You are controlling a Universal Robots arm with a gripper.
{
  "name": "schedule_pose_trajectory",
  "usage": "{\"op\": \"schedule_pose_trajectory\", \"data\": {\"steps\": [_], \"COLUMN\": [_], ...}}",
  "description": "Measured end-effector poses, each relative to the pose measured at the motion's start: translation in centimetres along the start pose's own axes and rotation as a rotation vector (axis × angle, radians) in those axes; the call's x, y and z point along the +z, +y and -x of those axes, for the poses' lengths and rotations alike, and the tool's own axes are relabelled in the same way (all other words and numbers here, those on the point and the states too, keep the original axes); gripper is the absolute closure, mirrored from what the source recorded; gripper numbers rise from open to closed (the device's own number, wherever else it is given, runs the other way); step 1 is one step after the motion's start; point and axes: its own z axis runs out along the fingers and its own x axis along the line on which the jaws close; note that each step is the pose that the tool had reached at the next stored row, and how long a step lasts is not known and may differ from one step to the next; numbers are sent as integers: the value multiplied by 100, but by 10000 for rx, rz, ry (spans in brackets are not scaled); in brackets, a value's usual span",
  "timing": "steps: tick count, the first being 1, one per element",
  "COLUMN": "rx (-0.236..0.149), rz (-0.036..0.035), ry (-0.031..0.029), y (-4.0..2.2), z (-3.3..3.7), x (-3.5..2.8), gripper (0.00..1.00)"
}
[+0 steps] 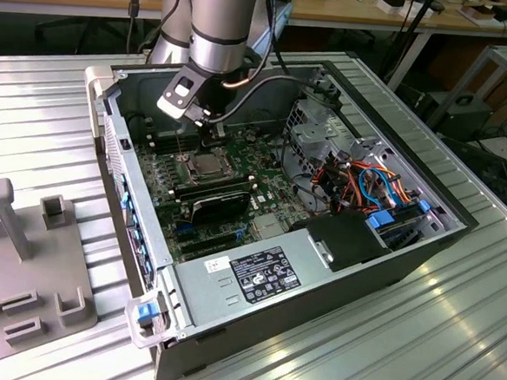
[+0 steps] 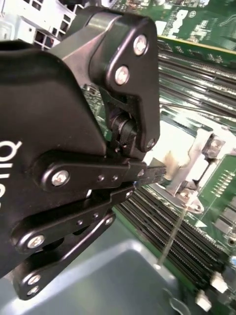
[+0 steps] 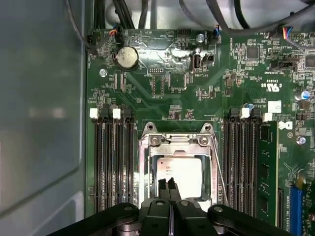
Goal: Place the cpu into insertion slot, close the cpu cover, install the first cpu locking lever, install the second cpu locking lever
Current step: 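Close the cpu cover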
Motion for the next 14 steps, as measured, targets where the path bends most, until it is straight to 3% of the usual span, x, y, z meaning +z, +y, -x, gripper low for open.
{"op": "schedule_pose_trajectory", "data": {"steps": [2,14], "rx": [0,-2], "rz": [2,2], "ry": [3,-23], "y": [-57,-100], "z": [-1,15], "x": [6,77], "gripper": [89,89]}}
